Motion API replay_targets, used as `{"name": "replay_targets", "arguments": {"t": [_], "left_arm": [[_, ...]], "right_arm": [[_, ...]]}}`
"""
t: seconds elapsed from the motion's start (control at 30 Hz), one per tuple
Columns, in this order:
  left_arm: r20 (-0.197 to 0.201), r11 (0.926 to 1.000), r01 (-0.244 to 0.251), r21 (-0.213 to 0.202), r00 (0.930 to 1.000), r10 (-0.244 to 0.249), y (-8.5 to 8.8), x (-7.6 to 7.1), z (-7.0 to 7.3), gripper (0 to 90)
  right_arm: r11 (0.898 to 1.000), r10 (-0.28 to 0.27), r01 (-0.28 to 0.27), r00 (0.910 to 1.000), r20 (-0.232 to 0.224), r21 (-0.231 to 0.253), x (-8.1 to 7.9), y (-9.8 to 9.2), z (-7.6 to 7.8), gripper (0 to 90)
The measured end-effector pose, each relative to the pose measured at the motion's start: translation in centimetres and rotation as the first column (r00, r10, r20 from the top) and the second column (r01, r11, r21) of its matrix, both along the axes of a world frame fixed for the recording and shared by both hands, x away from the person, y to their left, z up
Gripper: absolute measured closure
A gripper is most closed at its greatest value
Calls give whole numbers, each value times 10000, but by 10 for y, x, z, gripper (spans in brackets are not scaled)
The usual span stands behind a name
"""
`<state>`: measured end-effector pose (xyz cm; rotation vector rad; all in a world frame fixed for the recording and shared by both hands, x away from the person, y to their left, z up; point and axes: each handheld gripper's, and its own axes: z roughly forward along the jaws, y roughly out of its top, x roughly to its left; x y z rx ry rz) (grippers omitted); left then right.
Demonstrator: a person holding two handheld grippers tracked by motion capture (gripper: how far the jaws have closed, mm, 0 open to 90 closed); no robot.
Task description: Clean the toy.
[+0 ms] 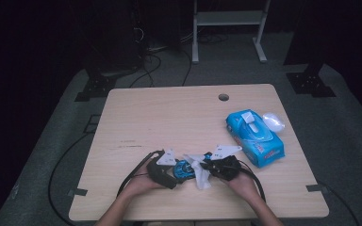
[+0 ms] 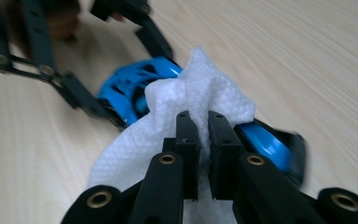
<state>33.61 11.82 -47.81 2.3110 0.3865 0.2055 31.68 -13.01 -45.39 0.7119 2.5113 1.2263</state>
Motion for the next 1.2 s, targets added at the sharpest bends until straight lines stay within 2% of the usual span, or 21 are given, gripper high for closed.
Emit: {"name": "replay_targets", "arguments": {"t": [0.07, 0.13, 0.2, 0.27, 0.4, 0.47, 0.53, 0.6, 0.7, 0.77, 0.83, 0.9, 0.97, 1.2], "left_arm": [[56, 10000, 21, -35, 10000, -21, -1, 0, 0, 238], [69, 10000, 2, -53, 10000, -2, -1, 0, 0, 239], [72, 10000, -30, -31, 10000, 30, 0, -1, 0, 240], [106, 10000, -32, -5, 9999, 32, 0, -1, 1, 239], [151, 10000, 23, 5, 9999, -23, 0, -1, 2, 245], [156, 10000, 27, -4, 9999, -27, 0, -1, 1, 245], [170, 10000, 42, 2, 9998, -42, 0, -1, 1, 246], [171, 10000, 49, 18, 9998, -50, 0, -1, 1, 246], [149, 10000, 51, -22, 9999, -51, 1, -1, 1, 246], [145, 10000, 42, -11, 9999, -42, 1, -1, 1, 246], [128, 10000, 28, -25, 9999, -28, 1, -1, 1, 244], [-86, 9998, -39, -212, 10000, 37, 3, 0, 2, 239], [-163, 9997, -25, -233, 9999, 21, 4, 1, 2, 239], [-84, 9997, -3, -245, 10000, 1, 2, 0, 1, 242]], "right_arm": [[9997, 255, -255, 9996, 114, 16, -3, 10, 0, 835], [9980, 559, -559, 9984, 9, 278, -3, 16, -2, 835], [9976, 655, -656, 9978, 68, 220, -3, 18, -2, 835], [9987, 490, -491, 9987, 112, 113, -1, 13, 0, 835], [9983, -291, 309, 9989, 374, -488, 5, -8, 0, 836], [9983, -475, 481, 9987, 194, -332, 7, -15, -1, 836], [9985, -463, 468, 9987, 192, -279, 6, -14, -1, 836], [9999, -99, 99, 9999, 59, -40, 2, -7, -1, 836], [9997, 183, -181, 9996, 194, -136, -1, 1, 0, 835], [9999, 125, -125, 9999, 41, -118, 1, -2, 0, 835], [9993, -135, 137, 9999, 58, -349, 4, -9, 0, 835], [9984, -315, 320, 9994, 113, -475, 6, -15, -1, 835], [9983, -419, 421, 9991, 39, -415, 6, -18, -1, 835], [9993, -147, 149, 9999, 63, -333, 3, -9, 0, 835]]}}
